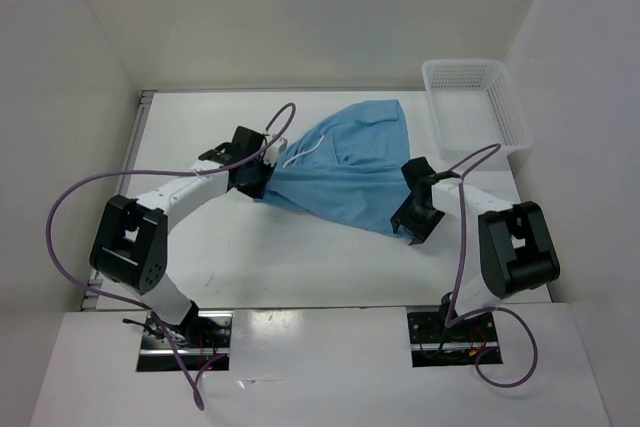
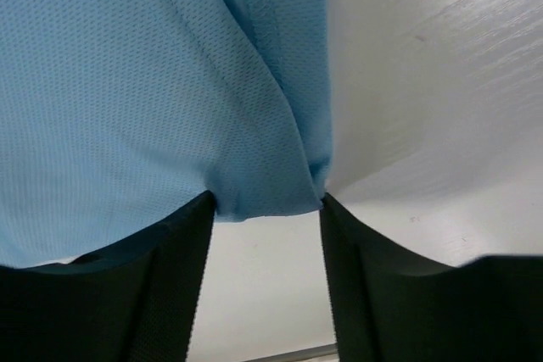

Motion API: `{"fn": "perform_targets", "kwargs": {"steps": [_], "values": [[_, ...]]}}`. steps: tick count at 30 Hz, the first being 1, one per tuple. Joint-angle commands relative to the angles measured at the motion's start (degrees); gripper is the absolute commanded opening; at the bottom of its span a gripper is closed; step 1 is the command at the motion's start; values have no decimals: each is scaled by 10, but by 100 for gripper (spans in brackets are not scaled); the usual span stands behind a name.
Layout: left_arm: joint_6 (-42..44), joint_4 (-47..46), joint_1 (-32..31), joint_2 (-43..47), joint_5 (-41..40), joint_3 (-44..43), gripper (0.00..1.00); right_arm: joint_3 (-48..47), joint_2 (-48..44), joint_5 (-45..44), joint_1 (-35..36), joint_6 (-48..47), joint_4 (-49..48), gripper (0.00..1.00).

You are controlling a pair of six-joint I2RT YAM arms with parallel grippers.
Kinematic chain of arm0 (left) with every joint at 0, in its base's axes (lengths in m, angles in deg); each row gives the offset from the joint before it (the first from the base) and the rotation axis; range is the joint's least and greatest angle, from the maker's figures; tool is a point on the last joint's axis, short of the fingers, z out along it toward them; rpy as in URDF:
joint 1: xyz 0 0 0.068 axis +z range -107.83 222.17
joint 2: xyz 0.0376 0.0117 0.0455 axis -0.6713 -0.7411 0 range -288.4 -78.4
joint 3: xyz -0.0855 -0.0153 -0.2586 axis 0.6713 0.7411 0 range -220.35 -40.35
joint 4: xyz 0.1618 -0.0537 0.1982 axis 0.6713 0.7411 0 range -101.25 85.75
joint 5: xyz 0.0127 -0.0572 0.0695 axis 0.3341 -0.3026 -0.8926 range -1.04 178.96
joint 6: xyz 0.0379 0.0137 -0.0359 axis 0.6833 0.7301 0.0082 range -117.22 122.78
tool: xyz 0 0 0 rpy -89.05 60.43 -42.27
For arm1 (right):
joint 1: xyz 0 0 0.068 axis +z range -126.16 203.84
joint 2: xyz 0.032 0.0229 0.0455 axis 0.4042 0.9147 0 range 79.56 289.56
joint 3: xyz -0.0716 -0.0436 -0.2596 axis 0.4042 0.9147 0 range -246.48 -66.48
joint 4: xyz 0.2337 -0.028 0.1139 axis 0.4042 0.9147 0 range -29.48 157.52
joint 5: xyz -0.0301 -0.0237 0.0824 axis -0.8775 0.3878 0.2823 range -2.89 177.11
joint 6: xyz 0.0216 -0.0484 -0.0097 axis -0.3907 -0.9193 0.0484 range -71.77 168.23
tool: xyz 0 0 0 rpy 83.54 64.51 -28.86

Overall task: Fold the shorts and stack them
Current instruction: Flatten the shorts out

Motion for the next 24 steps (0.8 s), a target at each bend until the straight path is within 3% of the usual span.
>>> {"fn": "perform_targets", "kwargs": {"steps": [1, 2, 5, 6, 7, 13, 19, 24], "values": [[2, 8, -7, 23, -6, 0, 0, -5, 12, -45, 5, 18, -31, 56], [2, 8, -7, 29, -14, 0, 0, -24, 24, -58, 5, 18, -42, 46], [2, 27, -7, 40, -47, -17, 0, -60, 42, -101, 5, 18, -55, 29], [2, 33, -7, 47, -63, -17, 0, -69, 47, -109, 5, 9, -71, 9], [2, 33, -7, 55, -72, -24, 0, -89, 47, -125, 5, 9, -71, 0], [2, 64, -7, 55, -200, -161, 0, -224, -20, -163, 11, -61, -130, 0], [2, 34, 0, 73, -217, -330, 0, -376, -71, -215, 16, -163, -174, 0], [2, 34, 0, 127, -260, -383, 0, -453, -120, -281, 22, -247, -199, 0]]}}
